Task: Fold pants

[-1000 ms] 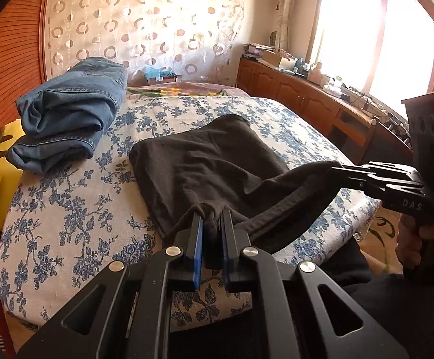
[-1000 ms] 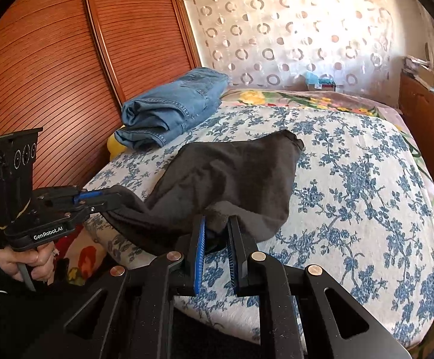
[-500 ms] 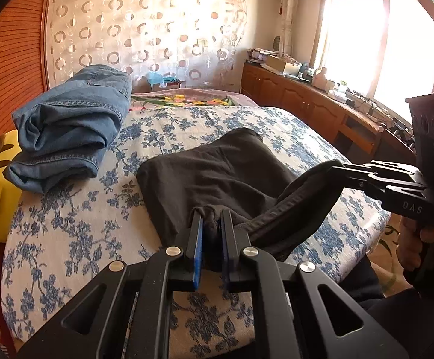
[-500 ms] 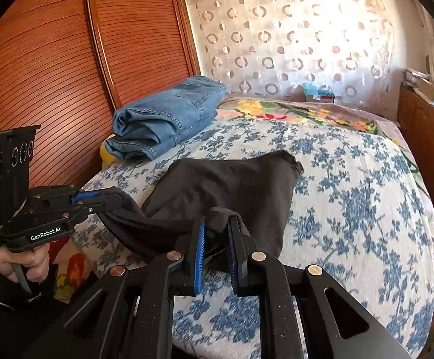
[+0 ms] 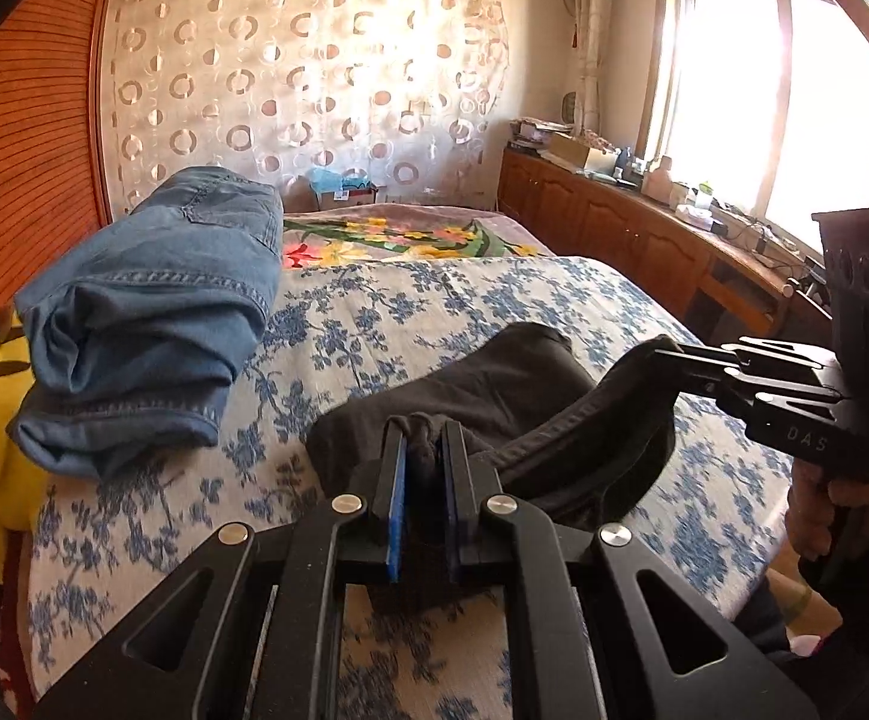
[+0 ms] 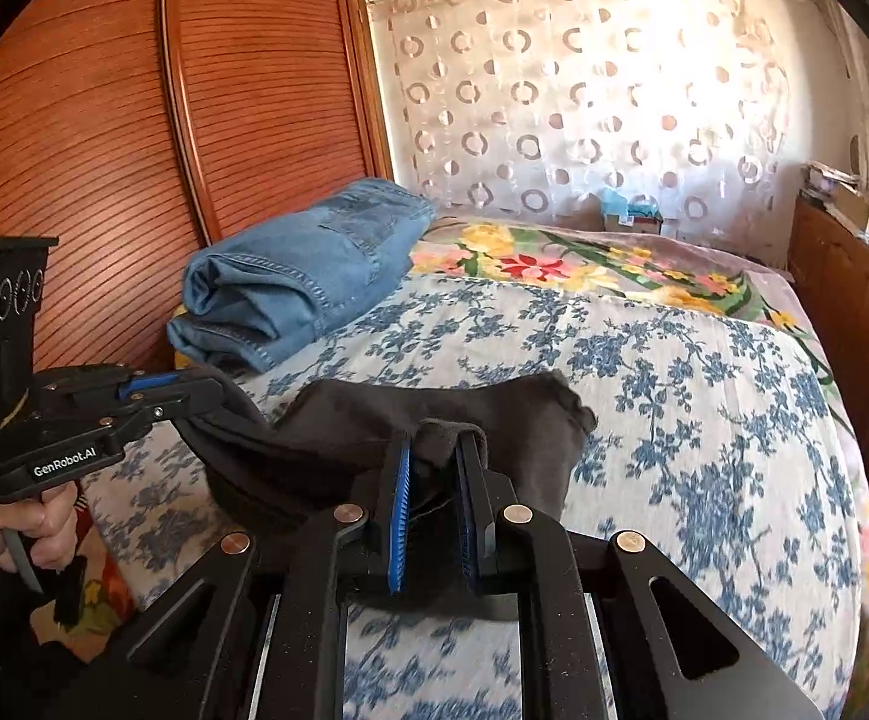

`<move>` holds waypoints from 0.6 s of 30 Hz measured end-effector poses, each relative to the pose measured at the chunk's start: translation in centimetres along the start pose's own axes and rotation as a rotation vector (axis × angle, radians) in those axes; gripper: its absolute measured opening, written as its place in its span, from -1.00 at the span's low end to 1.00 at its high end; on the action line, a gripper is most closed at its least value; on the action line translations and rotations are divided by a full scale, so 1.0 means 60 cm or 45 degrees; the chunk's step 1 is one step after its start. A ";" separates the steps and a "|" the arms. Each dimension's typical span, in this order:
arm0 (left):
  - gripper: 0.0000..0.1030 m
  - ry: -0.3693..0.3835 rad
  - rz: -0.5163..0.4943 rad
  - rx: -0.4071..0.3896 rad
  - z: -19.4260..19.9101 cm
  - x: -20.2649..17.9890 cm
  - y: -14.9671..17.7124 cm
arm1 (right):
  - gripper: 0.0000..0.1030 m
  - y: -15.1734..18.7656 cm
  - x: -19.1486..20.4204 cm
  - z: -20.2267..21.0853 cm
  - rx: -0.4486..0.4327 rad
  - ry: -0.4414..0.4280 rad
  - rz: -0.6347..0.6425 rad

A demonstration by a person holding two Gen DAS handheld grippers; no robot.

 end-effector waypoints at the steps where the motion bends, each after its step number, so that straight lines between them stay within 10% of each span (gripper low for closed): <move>1: -0.78 -0.009 -0.003 0.001 -0.007 0.002 -0.005 | -0.73 -0.003 -0.003 -0.008 0.004 0.008 0.004; 7: -0.77 -0.037 0.013 0.027 -0.045 0.013 -0.018 | -0.65 -0.016 -0.014 -0.047 0.038 0.023 -0.014; 13: -0.04 -0.052 0.038 0.034 -0.044 0.028 -0.014 | -0.17 -0.015 -0.031 -0.027 -0.003 0.012 -0.084; 18: 0.07 -0.030 0.080 0.030 -0.022 0.041 0.007 | -0.16 0.014 -0.041 -0.011 0.019 0.043 -0.064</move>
Point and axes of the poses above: each gripper's, at about its wrist camera, not at the fingertips, and z roughly against the way its jaws point, x to its left, y to its underside, the point moved 7 cm from there along -z, roughly the way its jaws point, and after that the axes turned 9 degrees about z, right-handed, at the moved point
